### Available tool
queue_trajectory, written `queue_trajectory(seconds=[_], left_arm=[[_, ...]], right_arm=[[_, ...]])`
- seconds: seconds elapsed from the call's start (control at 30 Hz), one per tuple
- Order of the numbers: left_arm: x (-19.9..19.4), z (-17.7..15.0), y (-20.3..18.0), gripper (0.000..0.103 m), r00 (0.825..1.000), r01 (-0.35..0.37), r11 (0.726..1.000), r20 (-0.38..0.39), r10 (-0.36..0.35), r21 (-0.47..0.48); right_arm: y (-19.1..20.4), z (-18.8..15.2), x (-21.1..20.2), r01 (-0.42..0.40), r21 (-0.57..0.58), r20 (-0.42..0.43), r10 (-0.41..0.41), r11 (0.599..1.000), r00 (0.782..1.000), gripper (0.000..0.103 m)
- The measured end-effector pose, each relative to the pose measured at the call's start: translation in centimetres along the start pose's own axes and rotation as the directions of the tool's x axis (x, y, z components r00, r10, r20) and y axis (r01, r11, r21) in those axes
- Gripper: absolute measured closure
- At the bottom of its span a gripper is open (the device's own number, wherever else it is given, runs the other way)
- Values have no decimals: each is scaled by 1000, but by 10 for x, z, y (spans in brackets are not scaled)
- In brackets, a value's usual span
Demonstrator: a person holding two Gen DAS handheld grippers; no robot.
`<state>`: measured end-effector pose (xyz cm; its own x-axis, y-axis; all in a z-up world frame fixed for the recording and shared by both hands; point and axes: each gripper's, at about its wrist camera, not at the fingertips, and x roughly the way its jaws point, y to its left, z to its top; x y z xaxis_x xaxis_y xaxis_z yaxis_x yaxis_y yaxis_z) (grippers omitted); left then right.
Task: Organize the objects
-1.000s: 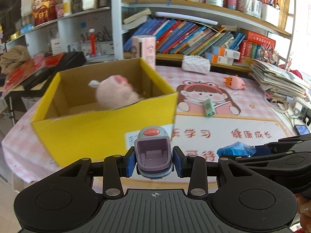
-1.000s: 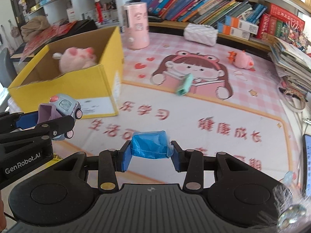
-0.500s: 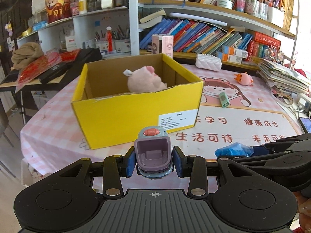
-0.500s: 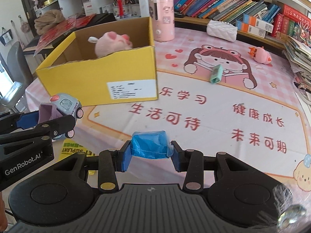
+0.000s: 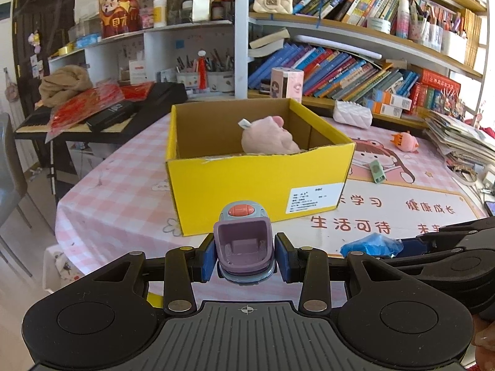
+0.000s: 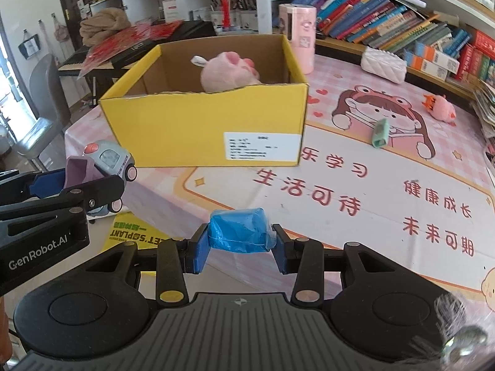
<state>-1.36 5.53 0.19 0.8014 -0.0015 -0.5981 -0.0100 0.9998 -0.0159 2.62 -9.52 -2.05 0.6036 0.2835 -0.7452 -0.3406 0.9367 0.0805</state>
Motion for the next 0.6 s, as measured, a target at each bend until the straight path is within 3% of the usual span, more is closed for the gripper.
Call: queue_trajectory(seconds=[0.4, 0.6], left_arm=[[-3, 1, 10, 65, 1000, 1, 1000, 14, -1, -22], [-4, 14, 11, 65, 998, -12, 1000, 61, 14, -29]], right_arm=[[14, 3, 2, -1, -35, -8, 0, 999, 1000, 64], [10, 13, -3, 3, -39, 52, -1, 999, 999, 64]])
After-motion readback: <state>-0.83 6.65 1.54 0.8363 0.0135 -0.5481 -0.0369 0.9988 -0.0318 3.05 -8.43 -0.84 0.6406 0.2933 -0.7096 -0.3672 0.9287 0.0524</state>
